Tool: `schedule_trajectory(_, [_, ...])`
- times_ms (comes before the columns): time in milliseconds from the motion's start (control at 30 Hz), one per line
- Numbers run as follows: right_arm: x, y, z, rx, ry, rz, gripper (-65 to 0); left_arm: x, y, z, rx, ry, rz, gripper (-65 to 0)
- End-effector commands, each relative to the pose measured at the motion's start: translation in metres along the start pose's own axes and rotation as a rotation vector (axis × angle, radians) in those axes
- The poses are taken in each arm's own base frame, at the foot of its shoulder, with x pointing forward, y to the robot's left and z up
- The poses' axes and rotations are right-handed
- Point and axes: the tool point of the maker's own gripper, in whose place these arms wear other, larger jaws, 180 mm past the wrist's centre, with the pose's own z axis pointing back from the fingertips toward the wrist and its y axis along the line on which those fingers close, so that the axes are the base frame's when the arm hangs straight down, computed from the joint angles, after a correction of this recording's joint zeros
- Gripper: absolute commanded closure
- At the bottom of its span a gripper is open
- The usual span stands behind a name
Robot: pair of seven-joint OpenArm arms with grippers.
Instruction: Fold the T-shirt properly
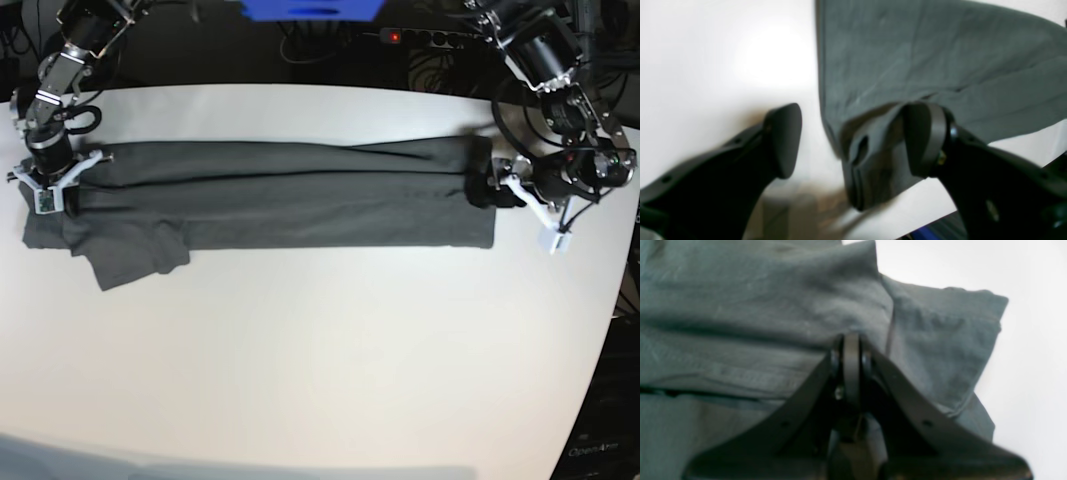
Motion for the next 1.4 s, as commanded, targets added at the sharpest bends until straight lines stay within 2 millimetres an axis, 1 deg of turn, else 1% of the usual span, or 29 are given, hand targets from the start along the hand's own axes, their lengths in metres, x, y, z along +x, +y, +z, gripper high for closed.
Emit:
schedule_trajectory(0, [-0.021,-0.004,0.004,-0.002,0.106,0.042,-0.9,-0.007,0.004,0.001,0.022,0.044,-0.003,-47.3])
schedule_trajectory(167, [-0.021,-0.004,0.004,-0.001,0.106,0.043,-0.9,-0.002,0.0,-0.001,0.013,0.034,-0.004,-47.3])
schedule_trajectory(400, [-0.02,-0.004,0.004,-0.001,0.104,0.043,-0.9,-0.005,-0.002,-0.003,0.007,0.038,-0.001,-47.3])
schedule_trajectory(533, [-0.02,-0.004,0.003,-0.001,0.103,0.043,-0.9,-0.008,-0.012,-0.01,-0.015,0.052,-0.011,-47.2])
schedule_trajectory(633, [-0.019,-0.004,0.003,-0.002,0.101,0.042,-0.9,-0.016,-0.024,-0.018,-0.037,0.096,-0.055,-46.1])
schedule_trajectory(700, [-0.019,-0.004,0.003,-0.002,0.101,0.042,-0.9,-0.017,-0.028,-0.02,-0.044,0.105,-0.066,-40.7])
schedule_trajectory(733, [-0.019,-0.004,0.003,-0.002,0.101,0.042,-0.9,-0.018,-0.031,-0.023,-0.053,0.105,-0.064,-37.3])
schedule_trajectory(800, [-0.019,-0.004,0.003,-0.002,0.101,0.042,-0.9,-0.019,-0.033,-0.023,-0.056,0.108,-0.065,-30.2])
schedule_trajectory(900, [-0.019,-0.004,0.003,-0.002,0.101,0.042,-0.9,-0.022,-0.032,-0.023,-0.055,0.117,-0.065,-23.3])
schedule_trajectory(1000, [-0.019,-0.004,0.003,-0.002,0.101,0.042,-0.9,-0.026,-0.031,-0.023,-0.054,0.124,-0.061,-19.1])
schedule_trajectory(1067, [-0.019,-0.004,0.003,-0.002,0.101,0.042,-0.9,-0.032,-0.033,-0.025,-0.058,0.134,-0.056,-17.8])
schedule_trajectory(1133, [-0.019,-0.004,0.003,-0.001,0.101,0.041,-0.9,-0.034,-0.034,-0.025,-0.061,0.135,-0.053,-16.7])
schedule_trajectory(1167, [-0.019,-0.003,0.003,0.0,0.101,0.04,-0.9,-0.033,-0.035,-0.026,-0.065,0.133,-0.052,-15.0])
schedule_trajectory(1233, [-0.02,0.001,0.002,0.004,0.101,0.032,-0.9,-0.034,-0.036,-0.026,-0.069,0.132,-0.05,-8.8])
schedule_trajectory(1300, [-0.021,0.002,0.003,0.006,0.102,0.031,-0.9,-0.034,-0.045,-0.03,-0.089,0.127,-0.045,-2.5])
schedule_trajectory(1367, [-0.021,0.003,0.002,0.007,0.102,0.032,-0.9,-0.033,-0.052,-0.033,-0.102,0.123,-0.049,-3.3])
